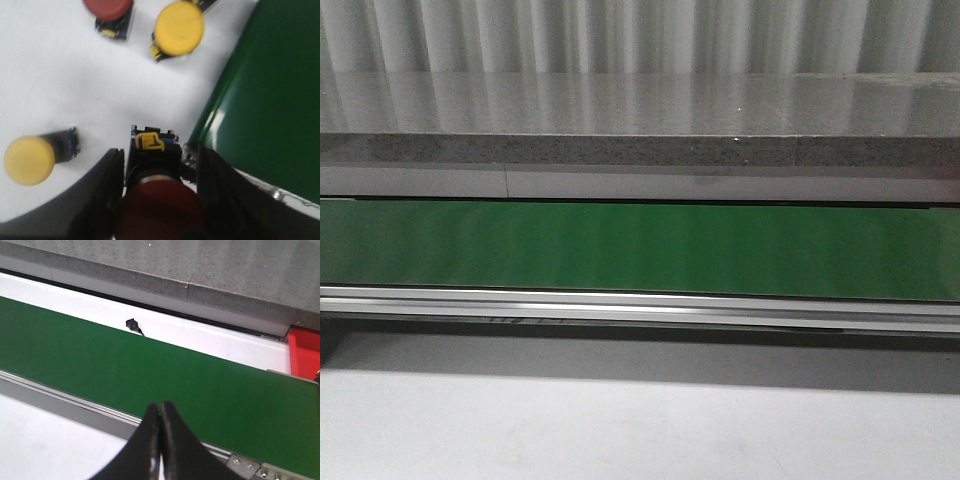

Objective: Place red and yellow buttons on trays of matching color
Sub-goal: 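Grasp another red push button with the left gripper, then set the red button on the green belt and open the left gripper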

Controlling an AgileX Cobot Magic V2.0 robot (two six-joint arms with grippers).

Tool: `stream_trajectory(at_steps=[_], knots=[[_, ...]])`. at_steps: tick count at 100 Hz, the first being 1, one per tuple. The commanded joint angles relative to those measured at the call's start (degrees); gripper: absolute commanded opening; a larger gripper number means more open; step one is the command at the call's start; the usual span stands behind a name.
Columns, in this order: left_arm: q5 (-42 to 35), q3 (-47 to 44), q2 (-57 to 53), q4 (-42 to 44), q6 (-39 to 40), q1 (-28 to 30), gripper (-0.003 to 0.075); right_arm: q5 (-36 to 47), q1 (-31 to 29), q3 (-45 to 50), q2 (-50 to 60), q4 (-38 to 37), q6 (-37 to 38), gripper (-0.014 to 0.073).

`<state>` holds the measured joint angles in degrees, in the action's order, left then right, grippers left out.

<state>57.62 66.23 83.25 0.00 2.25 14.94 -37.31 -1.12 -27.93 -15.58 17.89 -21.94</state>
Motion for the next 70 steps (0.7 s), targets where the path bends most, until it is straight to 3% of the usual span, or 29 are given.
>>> stream_trajectory(at_steps=[1,25,46,55,70], knots=[[0.50,5.06,-1.67,-0.39,-0.27,-3.25,0.0104,3.72,0.05,-1.25,-0.53,0.93,-0.31,-0.0065],[0.93,9.58,4.31,-1.09,-0.27,-10.81,0.0104,3.72,0.05,-1.25,-0.53,0.93,-0.31,-0.0065],[1.77,11.77,9.28,-1.22,-0.82,-13.06,0.0115,3.72,0.05,-1.25,-0.53,0.93,-0.31,-0.0065],[2.03,11.99,10.04,-1.75,-1.03,-13.06,0.0206,3.72,0.05,-1.25,-0.53,0.93,-0.31,-0.0065],[1.69,12.48,10.02,-3.56,-1.03,-13.06,0.0503,3.72,0.05,-1.25,-0.53,0.93,-0.31,-0.0065]])
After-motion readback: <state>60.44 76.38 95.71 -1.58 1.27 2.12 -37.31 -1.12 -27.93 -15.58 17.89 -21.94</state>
